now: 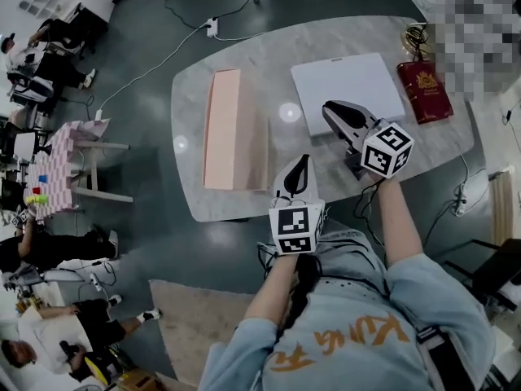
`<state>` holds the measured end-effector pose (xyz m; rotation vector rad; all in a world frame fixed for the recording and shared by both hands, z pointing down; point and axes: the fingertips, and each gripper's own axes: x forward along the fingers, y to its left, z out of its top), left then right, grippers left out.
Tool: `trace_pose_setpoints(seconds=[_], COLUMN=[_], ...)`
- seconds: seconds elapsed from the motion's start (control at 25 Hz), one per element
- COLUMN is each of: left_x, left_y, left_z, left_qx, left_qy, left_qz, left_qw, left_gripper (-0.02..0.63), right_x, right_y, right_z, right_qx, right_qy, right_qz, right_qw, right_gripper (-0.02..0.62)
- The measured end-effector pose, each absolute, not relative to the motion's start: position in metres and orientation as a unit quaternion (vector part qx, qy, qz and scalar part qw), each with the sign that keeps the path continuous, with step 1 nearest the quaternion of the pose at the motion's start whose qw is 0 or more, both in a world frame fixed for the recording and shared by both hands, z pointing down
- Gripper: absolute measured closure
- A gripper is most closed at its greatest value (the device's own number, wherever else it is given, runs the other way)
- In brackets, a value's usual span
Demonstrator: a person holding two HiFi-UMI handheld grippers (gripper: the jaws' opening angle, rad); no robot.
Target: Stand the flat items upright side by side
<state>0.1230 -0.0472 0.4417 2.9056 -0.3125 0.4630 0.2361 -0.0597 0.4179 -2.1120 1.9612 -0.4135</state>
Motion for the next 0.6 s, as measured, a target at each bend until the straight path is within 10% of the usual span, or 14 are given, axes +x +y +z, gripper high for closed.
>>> trace_pose_setpoints(seconds=[0.6], left_x=[0.222], left_y=[-0.021], left_z=[0.44], left_qx=[0.982], left_qy=[-0.008], left_qz=[0.183], left_qw=[0.033], left_gripper=[0.597], right_x=[0.29], right_y=[0.044], right_z=[0.448], right_qx=[-0.808], right_qy=[0.544], right_qz=[-0.177], right_qw=[0.141], right_gripper=[0.565])
